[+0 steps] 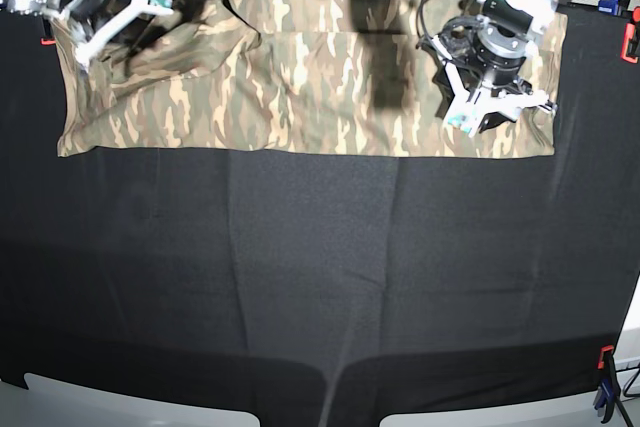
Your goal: Layout the t-shirt on the table in an organized manner, then fold the t-shirt properly
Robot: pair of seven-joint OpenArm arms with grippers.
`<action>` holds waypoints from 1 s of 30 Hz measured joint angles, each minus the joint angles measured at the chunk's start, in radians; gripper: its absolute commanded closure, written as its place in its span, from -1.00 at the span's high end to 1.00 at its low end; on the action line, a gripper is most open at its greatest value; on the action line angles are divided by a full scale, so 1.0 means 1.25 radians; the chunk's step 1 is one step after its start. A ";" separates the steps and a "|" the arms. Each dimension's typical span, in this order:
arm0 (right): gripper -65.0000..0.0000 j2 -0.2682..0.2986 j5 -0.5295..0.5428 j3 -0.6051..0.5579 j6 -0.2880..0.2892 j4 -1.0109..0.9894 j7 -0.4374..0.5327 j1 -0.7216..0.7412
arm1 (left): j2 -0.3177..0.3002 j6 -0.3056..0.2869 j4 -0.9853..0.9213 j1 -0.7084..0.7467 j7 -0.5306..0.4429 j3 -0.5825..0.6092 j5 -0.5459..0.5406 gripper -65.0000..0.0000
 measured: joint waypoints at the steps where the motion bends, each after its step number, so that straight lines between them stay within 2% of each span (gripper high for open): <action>1: -0.32 0.003 0.002 0.000 0.000 -0.010 0.014 0.008 | 0.000 0.000 0.000 0.000 0.000 0.000 0.000 -0.33; 4: -0.44 0.003 -0.002 0.000 0.000 -0.036 0.018 0.031 | 0.003 0.000 0.000 0.000 0.000 0.000 0.000 -0.33; 10: -0.44 0.017 0.000 -0.001 0.000 -0.040 0.029 0.030 | 0.004 0.000 0.000 0.000 0.000 0.000 0.022 -0.32; 17: -0.44 0.114 -0.003 -0.025 0.000 -0.042 0.033 0.012 | 0.004 -0.001 0.000 0.000 0.000 0.000 0.037 -0.32; 22: -0.44 0.142 -0.118 -0.102 0.000 -0.077 0.110 0.013 | 0.004 0.000 0.000 0.000 0.000 0.000 0.037 -0.32; 25: -0.44 0.140 -0.190 -0.168 0.000 -0.106 0.148 0.022 | 0.005 0.000 0.000 0.000 0.000 0.000 0.037 -0.32; 30: -0.44 0.136 -0.292 -0.270 0.000 -0.117 0.164 0.070 | 0.005 0.000 0.000 0.000 0.000 0.000 0.037 -0.32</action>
